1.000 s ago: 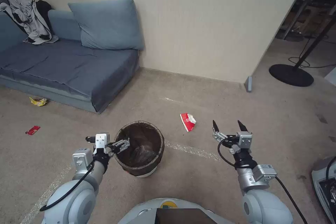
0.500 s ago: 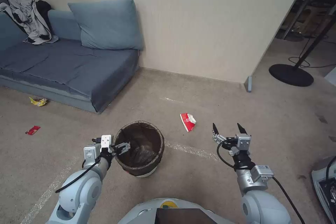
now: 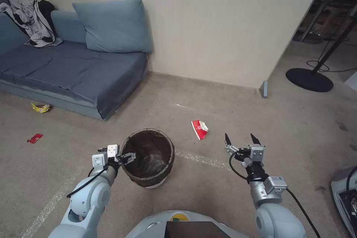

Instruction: Pick up the trash bin, then pick up the garbage from the floor and place it into the trash bin.

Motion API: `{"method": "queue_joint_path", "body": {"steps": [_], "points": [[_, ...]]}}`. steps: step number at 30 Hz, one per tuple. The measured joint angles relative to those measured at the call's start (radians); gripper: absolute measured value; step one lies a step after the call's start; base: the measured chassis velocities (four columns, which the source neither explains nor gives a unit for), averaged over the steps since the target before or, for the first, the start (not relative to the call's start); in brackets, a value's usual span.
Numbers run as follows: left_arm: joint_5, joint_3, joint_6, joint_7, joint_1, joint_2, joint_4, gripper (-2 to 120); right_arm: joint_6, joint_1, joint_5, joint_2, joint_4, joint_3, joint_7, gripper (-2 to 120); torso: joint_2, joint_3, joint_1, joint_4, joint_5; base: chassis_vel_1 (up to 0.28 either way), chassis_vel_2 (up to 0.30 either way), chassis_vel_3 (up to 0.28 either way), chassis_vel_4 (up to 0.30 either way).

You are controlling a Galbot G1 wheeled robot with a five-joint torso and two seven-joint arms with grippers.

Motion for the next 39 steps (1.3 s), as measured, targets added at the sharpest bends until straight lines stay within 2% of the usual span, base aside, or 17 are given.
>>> {"method": "queue_joint_path", "body": {"steps": [10, 16, 19, 21, 25, 27, 29, 31, 34, 35, 39], "points": [[-0.013, 0.006, -0.002, -0.002, -0.018, 0.001, 0.045, 100, 0.000, 0.003, -0.004, 0.003, -0.010, -0.002, 0.000, 100, 0.000, 0.000, 0.000, 0.0000, 0.0000, 0.000, 0.000, 0.000, 0.000], [-0.017, 0.011, -0.002, -0.010, -0.021, 0.001, 0.048, 91, 0.000, 0.002, -0.006, 0.005, -0.010, -0.004, 0.000, 100, 0.000, 0.000, 0.000, 0.0000, 0.0000, 0.000, 0.000, 0.000, 0.000], [-0.025, 0.013, -0.002, -0.018, -0.022, 0.000, 0.052, 74, -0.001, 0.001, -0.009, 0.005, -0.009, -0.007, 0.000, 100, 0.000, 0.000, 0.000, 0.0000, 0.0000, 0.000, 0.000, 0.000, 0.000], [-0.026, 0.014, -0.003, -0.019, -0.022, -0.001, 0.054, 71, -0.002, 0.000, -0.009, 0.005, -0.008, -0.008, 0.000, 100, 0.000, 0.000, 0.000, 0.0000, 0.0000, 0.000, 0.000, 0.000, 0.000], [-0.030, 0.016, -0.003, -0.023, -0.022, -0.002, 0.060, 53, -0.002, -0.002, -0.010, 0.005, -0.006, -0.009, -0.002, 100, 0.000, 0.000, 0.000, 0.0000, 0.0000, 0.000, 0.000, 0.000, 0.000], [-0.030, 0.016, -0.003, -0.024, -0.022, -0.002, 0.061, 50, -0.002, -0.002, -0.010, 0.005, -0.006, -0.009, -0.002, 100, 0.000, 0.000, 0.000, 0.0000, 0.0000, 0.000, 0.000, 0.000, 0.000], [-0.033, 0.018, -0.003, -0.027, -0.022, -0.004, 0.065, 37, -0.002, -0.003, -0.011, 0.005, -0.005, -0.009, -0.003, 100, 0.000, 0.000, 0.000, 0.0000, 0.0000, 0.000, 0.000, 0.000, 0.000], [-0.034, 0.018, -0.003, -0.027, -0.022, -0.004, 0.066, 34, -0.002, -0.003, -0.012, 0.005, -0.005, -0.010, -0.004, 100, 0.000, 0.000, 0.000, 0.0000, 0.0001, 0.000, 0.000, 0.000, 0.000], [-0.036, 0.019, -0.004, -0.028, -0.021, -0.005, 0.069, 21, -0.003, -0.003, -0.013, 0.005, -0.006, -0.012, -0.009, 100, 0.000, 0.000, 0.000, 0.0000, 0.0003, 0.000, 0.000, 0.000, 0.000], [-0.036, 0.019, -0.004, -0.028, -0.021, -0.005, 0.069, 21, -0.003, -0.003, -0.013, 0.005, -0.006, -0.012, -0.009, 100, 0.000, 0.000, 0.000, 0.0000, 0.0003, 0.000, 0.000, 0.000, 0.000], [-0.035, 0.022, -0.006, -0.034, -0.016, -0.007, 0.069, 4, -0.005, -0.001, -0.013, 0.006, -0.011, -0.014, -0.010, 100, 0.000, 0.000, 0.000, 0.0001, 0.0004, 0.000, 0.000, 0.000, 0.000]]}}
